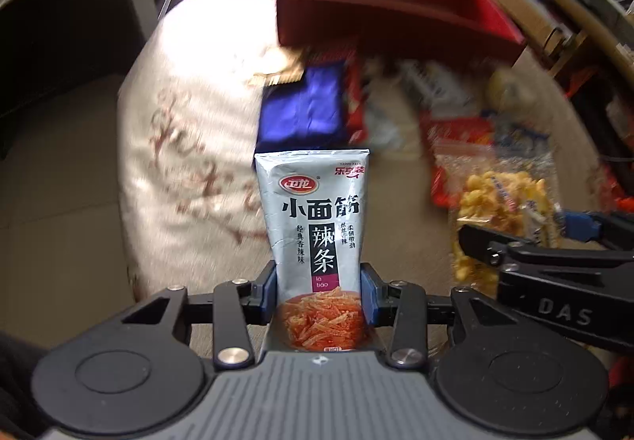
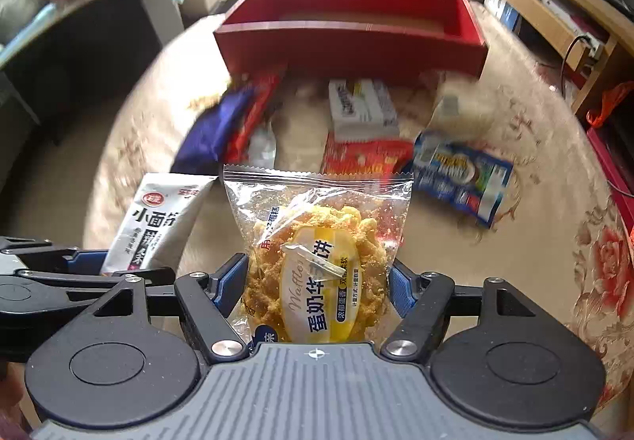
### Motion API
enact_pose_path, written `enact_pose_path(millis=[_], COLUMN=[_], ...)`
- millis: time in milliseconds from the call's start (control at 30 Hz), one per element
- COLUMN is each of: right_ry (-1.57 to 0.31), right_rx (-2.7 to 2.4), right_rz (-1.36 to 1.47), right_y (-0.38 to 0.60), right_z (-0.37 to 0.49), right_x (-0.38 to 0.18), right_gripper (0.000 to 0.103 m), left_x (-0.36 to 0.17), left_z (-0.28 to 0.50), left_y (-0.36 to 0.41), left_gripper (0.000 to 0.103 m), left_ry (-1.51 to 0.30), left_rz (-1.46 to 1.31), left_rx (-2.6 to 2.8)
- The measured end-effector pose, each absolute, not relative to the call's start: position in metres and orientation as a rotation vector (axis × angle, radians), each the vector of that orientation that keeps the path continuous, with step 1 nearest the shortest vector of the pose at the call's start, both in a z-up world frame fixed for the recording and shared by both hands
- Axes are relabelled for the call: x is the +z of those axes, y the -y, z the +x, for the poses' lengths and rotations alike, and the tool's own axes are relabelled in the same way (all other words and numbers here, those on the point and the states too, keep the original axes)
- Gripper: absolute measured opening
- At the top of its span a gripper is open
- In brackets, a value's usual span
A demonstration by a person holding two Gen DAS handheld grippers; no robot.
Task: Organize snacks
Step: 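Lift both held bags and carry them over the red box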
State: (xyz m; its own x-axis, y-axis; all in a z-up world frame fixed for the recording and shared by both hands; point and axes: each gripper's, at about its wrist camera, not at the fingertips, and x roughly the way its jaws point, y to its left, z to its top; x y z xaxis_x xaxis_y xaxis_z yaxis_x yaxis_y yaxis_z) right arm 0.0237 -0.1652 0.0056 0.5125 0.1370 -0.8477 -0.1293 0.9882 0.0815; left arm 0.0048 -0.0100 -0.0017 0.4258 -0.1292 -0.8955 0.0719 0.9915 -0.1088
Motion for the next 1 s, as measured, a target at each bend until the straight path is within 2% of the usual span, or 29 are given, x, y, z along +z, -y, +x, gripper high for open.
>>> enact_pose_path(millis=[300,700,1000], right_ry=[-0.973,-0.879,-0.825], right_rx=[0.122,0.043,0.005], right_rz=[0.070,0.125,0.137], right_y=[0.178,0.198,0.210], right_z=[0.052,0.130,0.196], right_x=[0.020,0.046,0.056], right_gripper=[0.077,0.077,0.076], left_x=[0.028,0.055,0.057], left_z=[0.050,0.142,0.215], left_y=[0.018,0.040,0.056], left_gripper=[0.036,0.036,0.035], left_ry=[-1.022,-0.914,-0.885], left_rz=[-0.052,-0.046,-0.058], left_rx=[-0.138,-0.135,-0.104])
